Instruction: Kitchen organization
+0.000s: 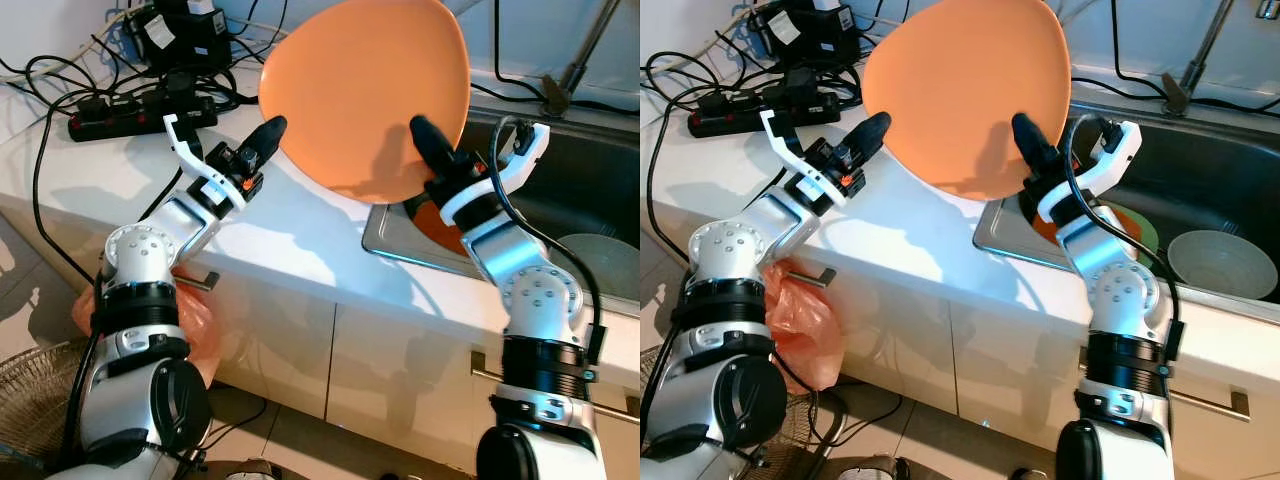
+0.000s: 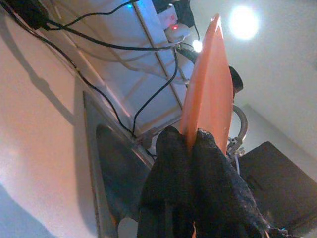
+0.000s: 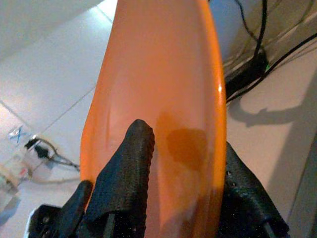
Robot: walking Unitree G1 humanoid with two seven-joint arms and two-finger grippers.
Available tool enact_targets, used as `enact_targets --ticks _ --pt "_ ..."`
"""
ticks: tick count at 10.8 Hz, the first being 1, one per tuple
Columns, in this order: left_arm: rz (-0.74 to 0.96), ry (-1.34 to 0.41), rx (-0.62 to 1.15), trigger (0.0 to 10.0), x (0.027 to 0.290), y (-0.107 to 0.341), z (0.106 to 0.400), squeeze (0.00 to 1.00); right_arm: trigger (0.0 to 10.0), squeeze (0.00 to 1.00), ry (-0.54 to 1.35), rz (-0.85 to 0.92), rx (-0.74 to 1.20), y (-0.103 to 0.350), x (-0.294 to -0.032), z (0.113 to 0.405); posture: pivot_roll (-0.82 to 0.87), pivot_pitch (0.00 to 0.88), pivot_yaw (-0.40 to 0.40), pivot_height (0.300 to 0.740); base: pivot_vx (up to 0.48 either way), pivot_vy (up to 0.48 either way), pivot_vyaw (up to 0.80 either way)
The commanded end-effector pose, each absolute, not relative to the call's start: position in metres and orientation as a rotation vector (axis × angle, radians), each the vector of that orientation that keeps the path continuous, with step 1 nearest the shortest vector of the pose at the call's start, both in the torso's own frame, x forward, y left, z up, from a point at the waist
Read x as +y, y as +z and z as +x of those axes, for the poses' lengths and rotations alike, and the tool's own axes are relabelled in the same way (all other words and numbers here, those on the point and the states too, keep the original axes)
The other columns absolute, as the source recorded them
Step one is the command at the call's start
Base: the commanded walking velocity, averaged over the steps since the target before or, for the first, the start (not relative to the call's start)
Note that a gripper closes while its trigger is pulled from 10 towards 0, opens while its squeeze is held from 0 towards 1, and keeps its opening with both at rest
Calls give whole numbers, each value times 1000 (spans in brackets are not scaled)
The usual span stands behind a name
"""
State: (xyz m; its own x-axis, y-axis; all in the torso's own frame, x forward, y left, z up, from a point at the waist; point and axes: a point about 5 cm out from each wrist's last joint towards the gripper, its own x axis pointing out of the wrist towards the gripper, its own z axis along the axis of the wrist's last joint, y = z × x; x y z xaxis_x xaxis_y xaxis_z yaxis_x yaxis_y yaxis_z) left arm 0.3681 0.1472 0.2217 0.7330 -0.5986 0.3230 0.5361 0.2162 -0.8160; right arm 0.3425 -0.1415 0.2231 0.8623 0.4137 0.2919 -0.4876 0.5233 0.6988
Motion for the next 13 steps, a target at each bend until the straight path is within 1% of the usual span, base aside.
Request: enact_targets --ticks 1,4,5,6,7,8,10,11,12,13 --pt "-1115 -939 72 0 131 233 362 0 0 0 599 859 -61 222 -134 340 87 52 22 740 0 0 0" --pt "-1104 -955 113 0 130 229 358 0 0 0 600 857 -48 220 -137 339 90 47 30 740 0 0 0" --pt "-1085 -929 144 0 129 223 360 0 0 0 597 863 -51 219 -137 339 88 45 35 740 0 0 0" --pt "-1044 -903 172 6588 128 220 363 0 0 0 591 871 -59 219 -138 339 85 43 39 740 0 0 0" --pt "-1030 -896 180 10000 127 218 364 1000 0 0 589 874 -62 219 -138 338 85 43 39 740 0 0 0" --pt "-959 -881 214 10000 120 209 363 1000 0 0 579 887 -65 220 -138 338 77 49 26 740 0 0 0" --pt "-930 -886 223 10000 115 205 359 1000 0 0 552 892 -57 220 -137 340 75 52 18 740 0 0 0" --pt "-896 -851 219 10000 116 200 360 1000 0 0 491 881 -59 219 -140 345 74 55 12 740 0 0 0" --pt "-794 -833 212 10000 114 198 359 1000 0 0 389 902 -73 218 -149 351 74 57 10 740 0 0 0" --pt "-769 -809 200 10000 114 198 359 1000 0 0 289 904 -98 215 -161 356 75 59 10 740 0 0 0"
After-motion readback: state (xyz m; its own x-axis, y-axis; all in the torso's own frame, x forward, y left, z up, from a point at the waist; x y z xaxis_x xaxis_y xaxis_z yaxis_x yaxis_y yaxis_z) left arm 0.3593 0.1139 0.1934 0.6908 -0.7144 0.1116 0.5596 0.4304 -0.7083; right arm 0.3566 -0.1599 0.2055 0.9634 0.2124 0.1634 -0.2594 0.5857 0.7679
